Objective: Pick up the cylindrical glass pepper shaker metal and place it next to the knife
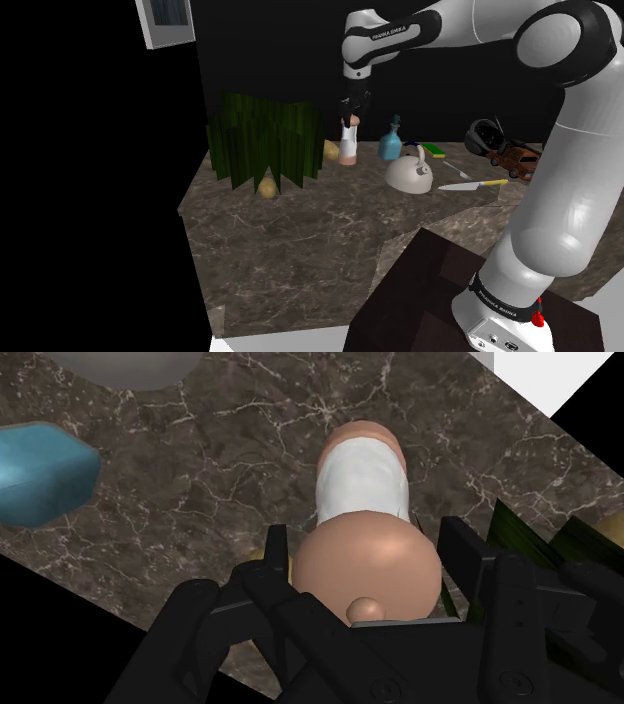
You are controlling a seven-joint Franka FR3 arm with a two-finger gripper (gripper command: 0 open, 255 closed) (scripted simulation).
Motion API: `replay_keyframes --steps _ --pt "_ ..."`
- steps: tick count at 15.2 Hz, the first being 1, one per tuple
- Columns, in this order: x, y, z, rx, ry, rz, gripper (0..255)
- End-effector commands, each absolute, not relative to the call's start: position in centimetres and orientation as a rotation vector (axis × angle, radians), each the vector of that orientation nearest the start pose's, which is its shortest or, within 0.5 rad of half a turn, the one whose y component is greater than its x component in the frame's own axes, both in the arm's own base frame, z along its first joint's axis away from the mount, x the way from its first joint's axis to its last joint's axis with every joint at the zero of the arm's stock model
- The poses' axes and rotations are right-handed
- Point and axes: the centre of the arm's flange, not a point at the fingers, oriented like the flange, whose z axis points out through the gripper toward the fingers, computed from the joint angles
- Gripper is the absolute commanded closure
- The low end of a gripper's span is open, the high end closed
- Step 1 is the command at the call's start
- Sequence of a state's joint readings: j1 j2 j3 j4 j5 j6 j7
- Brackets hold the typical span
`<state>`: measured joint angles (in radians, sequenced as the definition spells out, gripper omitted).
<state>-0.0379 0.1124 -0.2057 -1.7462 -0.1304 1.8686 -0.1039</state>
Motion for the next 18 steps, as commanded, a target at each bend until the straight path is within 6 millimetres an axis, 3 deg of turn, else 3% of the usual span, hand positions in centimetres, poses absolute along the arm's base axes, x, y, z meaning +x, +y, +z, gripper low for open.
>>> replay_keyframes --steps 1,18 --pt "57.8 -14.8 51.6 -3.285 0.166 0.023 255" --pt "57.8 -14.8 60.6 -3.285 0.166 0.023 255"
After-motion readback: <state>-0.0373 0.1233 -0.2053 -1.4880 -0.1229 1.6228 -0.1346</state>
